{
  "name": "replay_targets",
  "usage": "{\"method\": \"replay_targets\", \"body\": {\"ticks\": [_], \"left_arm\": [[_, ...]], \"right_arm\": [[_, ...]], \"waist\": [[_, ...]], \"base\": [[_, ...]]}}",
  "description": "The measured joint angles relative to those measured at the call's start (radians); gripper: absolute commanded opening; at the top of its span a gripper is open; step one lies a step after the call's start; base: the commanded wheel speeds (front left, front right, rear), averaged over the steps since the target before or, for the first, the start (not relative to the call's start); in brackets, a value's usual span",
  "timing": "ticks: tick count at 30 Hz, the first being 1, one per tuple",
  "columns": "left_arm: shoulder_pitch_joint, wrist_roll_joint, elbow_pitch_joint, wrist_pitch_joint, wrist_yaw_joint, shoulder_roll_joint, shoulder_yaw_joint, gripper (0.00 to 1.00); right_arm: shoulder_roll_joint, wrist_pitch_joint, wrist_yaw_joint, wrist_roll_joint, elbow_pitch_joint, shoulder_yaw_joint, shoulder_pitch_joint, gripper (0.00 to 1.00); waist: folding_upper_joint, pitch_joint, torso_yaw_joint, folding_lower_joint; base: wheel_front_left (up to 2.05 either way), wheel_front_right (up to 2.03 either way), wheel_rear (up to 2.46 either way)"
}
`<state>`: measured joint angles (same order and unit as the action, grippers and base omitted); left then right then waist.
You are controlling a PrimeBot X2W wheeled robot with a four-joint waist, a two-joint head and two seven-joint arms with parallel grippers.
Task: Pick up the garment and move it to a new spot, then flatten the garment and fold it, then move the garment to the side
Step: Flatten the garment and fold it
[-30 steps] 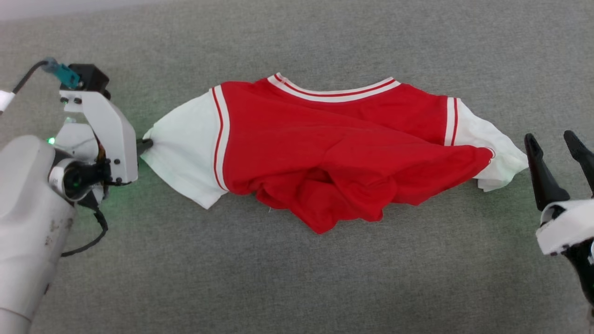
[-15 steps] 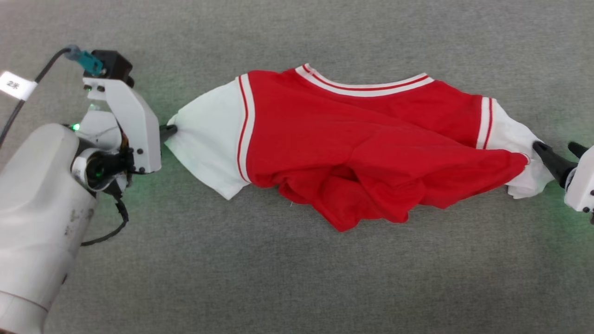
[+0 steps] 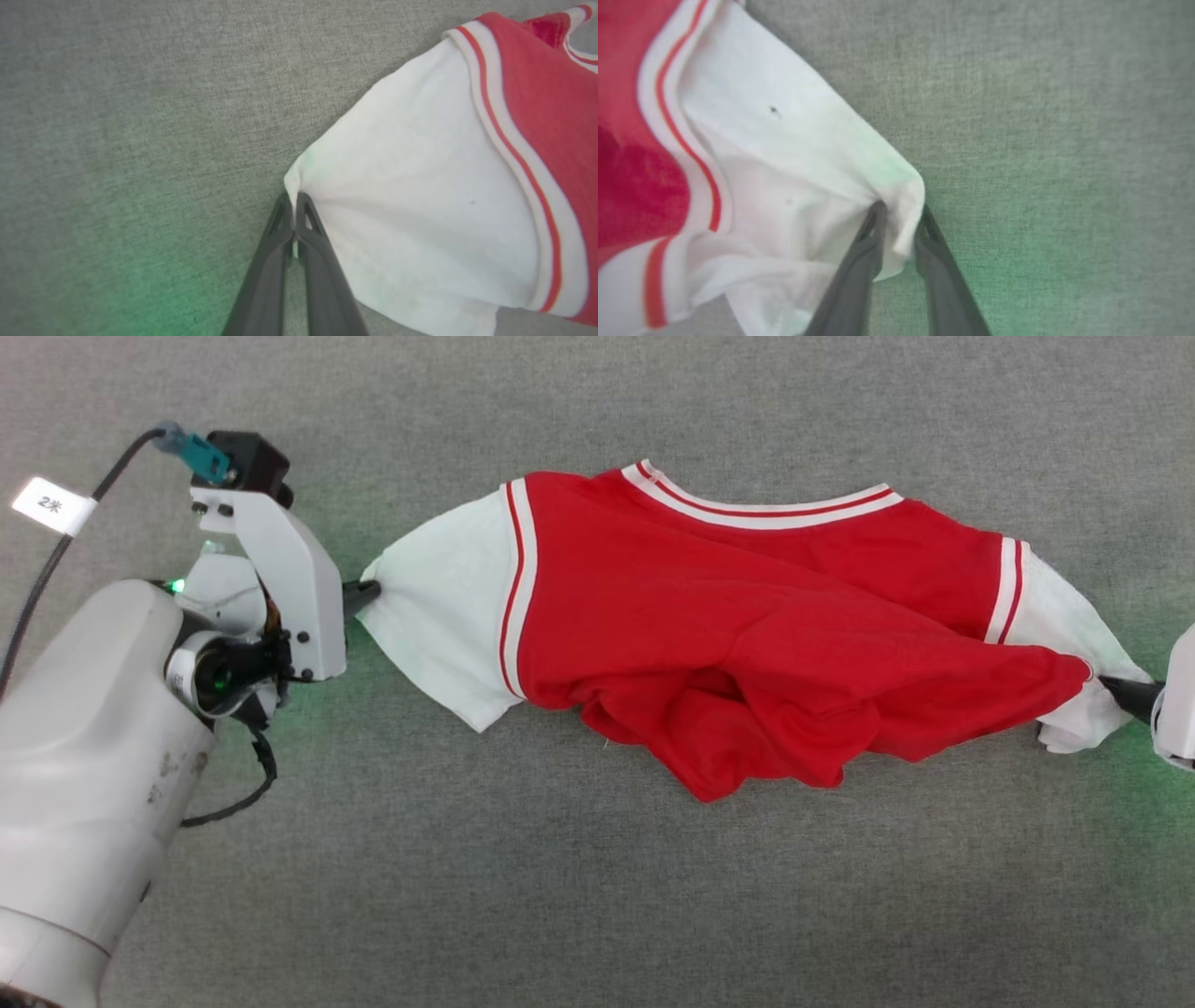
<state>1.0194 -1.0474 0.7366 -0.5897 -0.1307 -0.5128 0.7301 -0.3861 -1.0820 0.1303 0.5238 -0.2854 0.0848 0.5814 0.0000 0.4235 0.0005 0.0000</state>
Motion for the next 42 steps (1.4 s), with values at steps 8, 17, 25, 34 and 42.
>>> {"method": "replay_targets", "body": {"ticks": [8,17,25,34,42], "left_arm": [[0.030,-0.016,0.040,0.007,0.000,0.011,0.025,0.00],[0.217,0.006,0.079,0.097,0.000,0.053,0.028,0.00],[0.387,0.042,0.097,0.218,0.000,0.068,0.032,0.00],[0.496,0.050,0.108,0.274,0.000,0.059,0.054,0.00],[0.586,0.023,0.109,0.231,0.000,0.018,0.062,0.00]], "right_arm": [[0.025,0.018,0.000,0.030,-0.026,-0.017,0.066,0.00],[0.029,0.237,0.000,0.057,-0.071,-0.164,0.335,0.00],[0.061,0.535,0.000,0.071,-0.239,-0.331,0.574,0.00],[0.068,0.757,0.000,0.143,-0.385,-0.468,0.725,0.00],[0.030,0.763,0.000,0.228,-0.425,-0.548,0.836,0.00]], "waist": [[0.0000,-0.028,0.002,0.0000],[0.0000,-0.120,0.016,0.0000],[0.0000,-0.230,0.024,0.0000],[0.0000,-0.334,0.034,0.0000],[0.0000,-0.365,0.050,0.0000]], "base": [[0.00,0.00,0.00],[0.00,0.00,0.00],[0.00,0.00,0.00],[0.00,0.00,0.00],[0.00,0.00,0.00]]}}
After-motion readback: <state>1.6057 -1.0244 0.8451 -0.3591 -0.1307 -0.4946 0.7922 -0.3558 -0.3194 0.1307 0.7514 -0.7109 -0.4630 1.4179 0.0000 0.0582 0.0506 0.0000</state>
